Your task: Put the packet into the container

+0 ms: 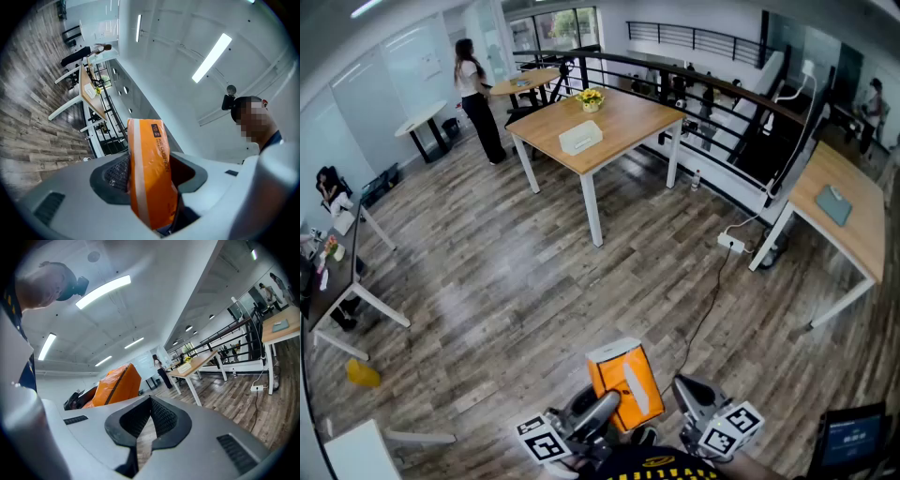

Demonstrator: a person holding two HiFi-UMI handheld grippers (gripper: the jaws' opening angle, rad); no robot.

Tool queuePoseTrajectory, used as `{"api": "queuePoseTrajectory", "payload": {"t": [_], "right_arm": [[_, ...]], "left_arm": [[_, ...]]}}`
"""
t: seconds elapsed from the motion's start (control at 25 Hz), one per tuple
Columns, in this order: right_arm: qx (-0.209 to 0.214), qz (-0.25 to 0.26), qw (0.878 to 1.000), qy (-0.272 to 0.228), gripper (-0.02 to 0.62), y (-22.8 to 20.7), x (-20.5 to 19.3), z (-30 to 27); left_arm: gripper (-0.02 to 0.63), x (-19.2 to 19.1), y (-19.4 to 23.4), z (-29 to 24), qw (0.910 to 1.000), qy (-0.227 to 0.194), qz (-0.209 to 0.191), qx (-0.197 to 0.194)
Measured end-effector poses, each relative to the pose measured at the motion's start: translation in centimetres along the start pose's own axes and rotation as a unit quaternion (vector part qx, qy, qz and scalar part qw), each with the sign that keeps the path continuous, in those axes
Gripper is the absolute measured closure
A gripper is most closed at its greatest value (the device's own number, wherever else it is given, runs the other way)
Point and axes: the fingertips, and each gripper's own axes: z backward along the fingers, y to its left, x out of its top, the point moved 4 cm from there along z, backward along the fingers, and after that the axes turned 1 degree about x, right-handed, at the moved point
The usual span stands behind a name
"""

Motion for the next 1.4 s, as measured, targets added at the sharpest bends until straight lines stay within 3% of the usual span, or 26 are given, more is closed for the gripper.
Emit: {"api": "queuePoseTrajectory", "payload": {"t": [0.44,0.6,0.88,0.92,1.04,1.08,1.24,1.4], "right_arm": [[-0.013,0.004,1.0,0.002,0.586,2.1,0.8,-8.8],[-0.012,-0.015,1.0,-0.024,0.586,3.2,1.8,-12.1],[0.028,-0.06,0.997,-0.05,0.582,4.2,3.9,-16.8],[0.033,-0.058,0.997,-0.045,0.563,4.6,4.2,-17.5],[0.07,-0.082,0.994,-0.02,0.352,6.0,4.7,-19.7],[0.088,-0.101,0.991,-0.013,0.321,6.4,4.7,-20.4],[0.154,-0.173,0.973,0.011,0.293,7.4,4.4,-22.9],[0.189,-0.189,0.963,0.035,0.293,6.5,4.6,-25.5]], "left_arm": [[0.382,8.1,4.8,0.7,0.9998,0.009,0.003,-0.017],[0.382,11.9,6.0,1.0,0.9988,0.013,0.002,-0.048],[0.382,16.1,8.2,2.7,0.9942,0.043,-0.006,-0.099],[0.382,16.6,8.5,2.8,0.9938,0.045,-0.004,-0.102],[0.382,17.9,9.0,2.8,0.9924,0.046,0.004,-0.114],[0.382,18.2,9.2,2.8,0.9917,0.046,0.007,-0.12],[0.382,19.1,9.9,2.0,0.9885,0.057,0.01,-0.14],[0.382,20.4,11.3,0.5,0.9846,0.066,0.026,-0.16]]}}
